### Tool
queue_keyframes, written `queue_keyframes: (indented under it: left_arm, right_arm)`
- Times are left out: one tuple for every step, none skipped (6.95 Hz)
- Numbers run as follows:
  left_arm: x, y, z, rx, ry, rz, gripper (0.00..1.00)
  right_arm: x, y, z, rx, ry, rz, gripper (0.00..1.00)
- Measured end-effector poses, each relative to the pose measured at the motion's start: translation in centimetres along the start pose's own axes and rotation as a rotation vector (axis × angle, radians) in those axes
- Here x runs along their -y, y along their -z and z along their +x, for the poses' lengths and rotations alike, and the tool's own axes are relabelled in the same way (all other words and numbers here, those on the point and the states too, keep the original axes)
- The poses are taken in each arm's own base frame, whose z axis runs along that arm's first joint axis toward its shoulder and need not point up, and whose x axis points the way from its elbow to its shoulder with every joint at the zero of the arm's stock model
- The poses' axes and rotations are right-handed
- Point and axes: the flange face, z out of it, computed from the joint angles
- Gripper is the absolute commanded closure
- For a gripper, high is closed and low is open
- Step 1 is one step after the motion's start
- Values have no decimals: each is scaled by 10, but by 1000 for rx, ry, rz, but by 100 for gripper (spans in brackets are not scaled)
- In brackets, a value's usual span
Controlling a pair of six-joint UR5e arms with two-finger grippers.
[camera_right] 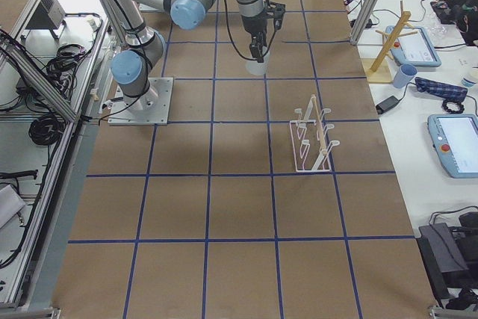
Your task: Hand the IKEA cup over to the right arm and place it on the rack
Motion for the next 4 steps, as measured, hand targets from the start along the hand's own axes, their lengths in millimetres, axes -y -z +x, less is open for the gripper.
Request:
queue_keyframes:
  left_arm:
    - [6,4,-8,-27,37,4,0]
    - [10,4,-26,-40,65,-2,0]
    - [10,2,-41,-43,66,-15,0]
    - [9,-1,-44,-42,51,-27,0]
  right_arm:
    - [16,-15,15,-14,-7,33,80]
    - [30,-31,25,-23,-8,60,80]
    - [42,-48,33,-30,-9,80,80]
    - [50,-60,41,-35,-18,94,79]
